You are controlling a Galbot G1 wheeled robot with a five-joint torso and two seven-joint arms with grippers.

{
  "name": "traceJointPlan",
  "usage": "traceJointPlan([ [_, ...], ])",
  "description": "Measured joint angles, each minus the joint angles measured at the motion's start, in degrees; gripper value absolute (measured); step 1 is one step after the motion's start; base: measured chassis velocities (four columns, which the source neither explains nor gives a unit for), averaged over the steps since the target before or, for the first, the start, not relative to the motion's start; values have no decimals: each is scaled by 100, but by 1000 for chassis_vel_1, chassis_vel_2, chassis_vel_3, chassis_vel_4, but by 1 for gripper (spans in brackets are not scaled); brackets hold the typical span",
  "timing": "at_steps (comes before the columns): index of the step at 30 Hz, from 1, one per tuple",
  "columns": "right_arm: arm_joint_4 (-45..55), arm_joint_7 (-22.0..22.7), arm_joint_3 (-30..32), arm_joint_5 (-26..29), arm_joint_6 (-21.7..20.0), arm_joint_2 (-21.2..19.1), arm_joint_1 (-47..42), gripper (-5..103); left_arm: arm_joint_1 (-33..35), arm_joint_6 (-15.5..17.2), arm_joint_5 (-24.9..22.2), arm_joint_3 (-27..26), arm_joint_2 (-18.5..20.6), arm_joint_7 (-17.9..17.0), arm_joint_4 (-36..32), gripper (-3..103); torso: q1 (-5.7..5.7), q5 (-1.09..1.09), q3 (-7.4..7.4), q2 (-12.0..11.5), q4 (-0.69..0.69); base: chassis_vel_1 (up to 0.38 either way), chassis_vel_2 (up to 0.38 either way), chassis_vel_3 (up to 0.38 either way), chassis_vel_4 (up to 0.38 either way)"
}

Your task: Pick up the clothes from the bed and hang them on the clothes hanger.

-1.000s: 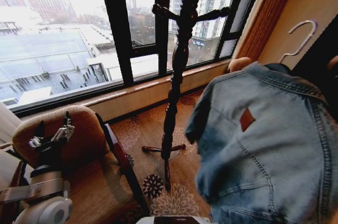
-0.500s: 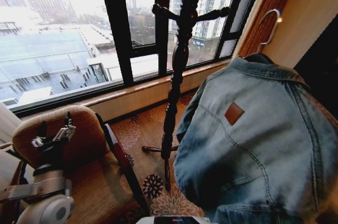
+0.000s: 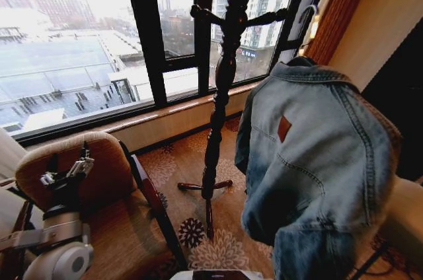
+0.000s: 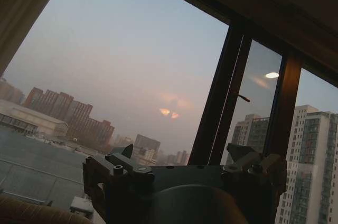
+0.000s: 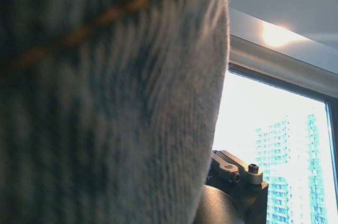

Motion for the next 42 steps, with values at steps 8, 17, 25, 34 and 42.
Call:
traceJointPlan([
  [8,93,341,-417,15,-204,-39,379,15,-24,-24,-17,-24,5,14,70,100,0,-1,-1,0,0,0,0,0,0],
  [17,232,774,-189,-197,-553,-175,190,15,-62,-31,-19,12,26,24,97,100,-2,0,-1,0,-1,0,0,0,0],
  [25,142,936,-184,-198,-678,-253,327,15,-63,-31,-67,-30,60,25,91,100,-1,0,-1,0,0,0,0,0,0],
  [34,-116,1199,-333,-208,-949,-297,573,15,-30,-55,-231,-187,125,59,140,100,-2,0,-1,0,0,0,0,0,0],
  [42,-423,1169,-906,-201,-935,-341,1082,15,-95,-68,-303,-220,181,68,244,100,-1,0,0,0,0,0,0,0,0],
])
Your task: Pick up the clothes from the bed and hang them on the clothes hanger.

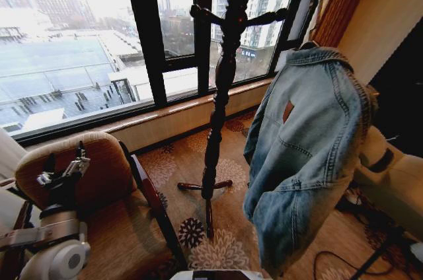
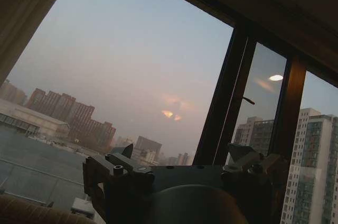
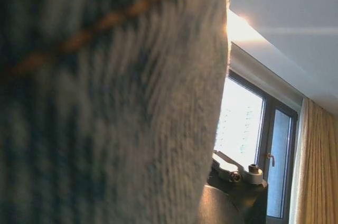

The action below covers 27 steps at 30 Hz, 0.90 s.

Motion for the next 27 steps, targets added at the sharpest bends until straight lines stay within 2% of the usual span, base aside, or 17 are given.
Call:
traceJointPlan([
  [15,-191,-155,-471,-10,51,76,339,15,-148,2,-81,1,112,11,197,100,1,-1,0,0,0,0,0,0,0],
  [27,-100,-288,-547,-319,43,-13,447,15,-213,15,-105,-9,168,18,273,100,1,-1,0,0,0,0,0,0,0],
])
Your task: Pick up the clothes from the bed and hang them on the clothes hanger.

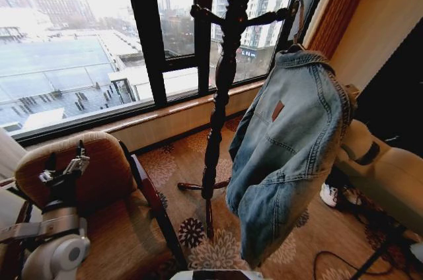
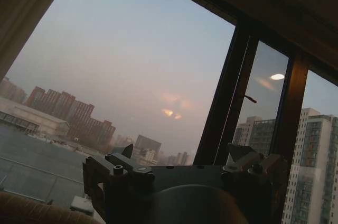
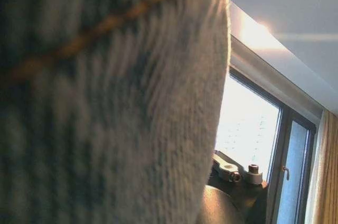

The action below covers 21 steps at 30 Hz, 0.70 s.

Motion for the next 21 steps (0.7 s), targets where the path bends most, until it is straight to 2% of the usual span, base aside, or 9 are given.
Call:
traceJointPlan([
  [21,176,-34,17,-103,-69,-217,-20,15,-19,-5,22,56,-34,25,37,100,0,0,0,0,0,0,0,0,0],
])
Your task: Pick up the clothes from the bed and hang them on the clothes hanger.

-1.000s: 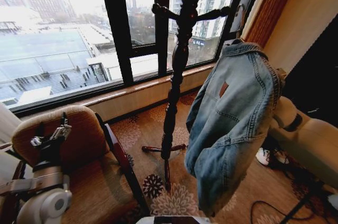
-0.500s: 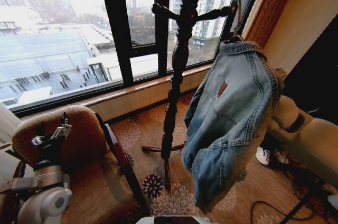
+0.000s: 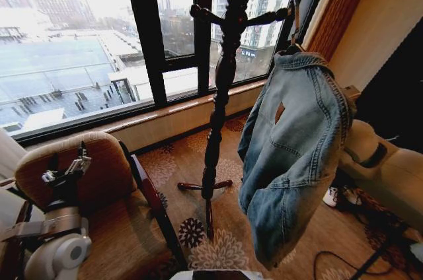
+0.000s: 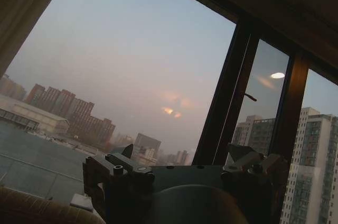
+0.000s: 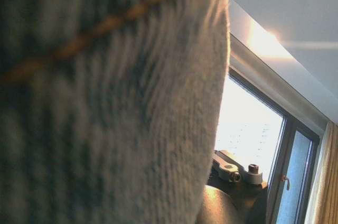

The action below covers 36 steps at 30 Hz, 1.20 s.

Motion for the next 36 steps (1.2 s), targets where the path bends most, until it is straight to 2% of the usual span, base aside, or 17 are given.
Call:
traceJointPlan([
  [8,24,-32,405,70,1,-115,-112,15,61,-1,-12,-83,11,5,-68,100,-1,0,0,0,0,0,0,0,0],
  [19,-68,-129,448,99,40,-240,-91,15,142,-23,3,-87,-62,26,-156,100,-1,0,0,0,0,0,0,0,0],
  [29,-190,-172,219,-9,42,-113,19,15,201,-62,13,-115,-122,52,-177,100,-1,0,0,0,0,0,0,0,0],
  [36,-362,-255,-138,-74,51,-88,410,15,200,-84,27,-117,-147,70,-145,100,-1,0,0,0,0,0,0,0,0],
])
